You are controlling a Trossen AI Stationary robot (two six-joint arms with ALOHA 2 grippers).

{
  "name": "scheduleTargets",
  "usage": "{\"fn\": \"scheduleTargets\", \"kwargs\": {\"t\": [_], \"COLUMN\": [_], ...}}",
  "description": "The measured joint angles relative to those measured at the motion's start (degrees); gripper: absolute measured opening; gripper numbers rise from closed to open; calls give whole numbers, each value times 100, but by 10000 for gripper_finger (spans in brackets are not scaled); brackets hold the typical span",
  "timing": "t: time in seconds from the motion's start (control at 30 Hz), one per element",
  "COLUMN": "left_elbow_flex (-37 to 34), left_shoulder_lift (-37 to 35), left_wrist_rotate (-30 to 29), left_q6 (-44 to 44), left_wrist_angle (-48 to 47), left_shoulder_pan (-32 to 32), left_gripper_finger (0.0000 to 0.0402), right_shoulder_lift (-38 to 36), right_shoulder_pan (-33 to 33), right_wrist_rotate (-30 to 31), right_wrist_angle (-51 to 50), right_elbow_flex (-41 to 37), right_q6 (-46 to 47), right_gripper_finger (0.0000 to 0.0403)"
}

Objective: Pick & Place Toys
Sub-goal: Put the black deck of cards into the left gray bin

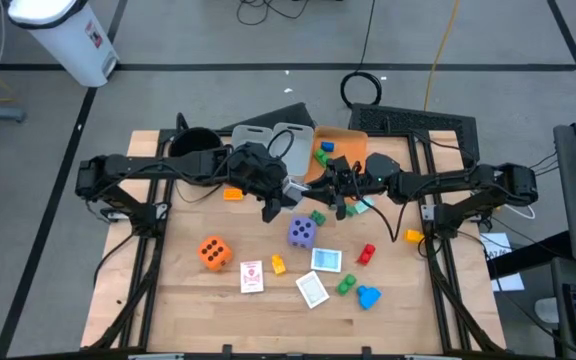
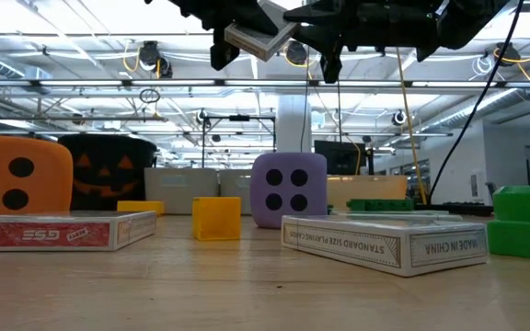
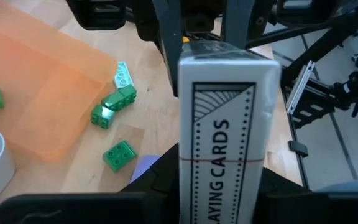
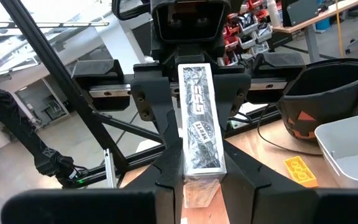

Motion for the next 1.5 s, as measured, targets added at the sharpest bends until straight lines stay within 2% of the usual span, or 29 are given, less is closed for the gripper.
{"fn": "scheduleTargets", "kwargs": {"t": [0.2, 0.4, 0.6, 1.0, 1.3, 1.5], "left_elbow_flex": [2, 2, 2, 2, 0, 0], "left_shoulder_lift": [-15, -15, -31, -35, -35, -35], "left_wrist_rotate": [5, 370, 573, 577, 865, 844], "left_q6": [-184, -326, -364, -624, -987, -984], "left_wrist_angle": [58, 12, -10, 49, 1200, 1557], "left_shoulder_pan": [94, 237, 334, 601, 929, 1037], "left_gripper_finger": [150, 198, 223, 214, 197, 203], "right_shoulder_lift": [7, 7, 4, -433, -705, -698], "right_shoulder_pan": [2, -90, -297, -770, -1118, -1210], "right_wrist_rotate": [-3, -11, -212, -324, -348, -309], "right_wrist_angle": [-39, -13, -10, -155, -270, -16], "right_elbow_flex": [-4, -4, -4, -4, 7, 7], "right_q6": [-35, -41, 8, 23, -45, 78], "right_gripper_finger": [62, 62, 62, 62, 62, 62]}}
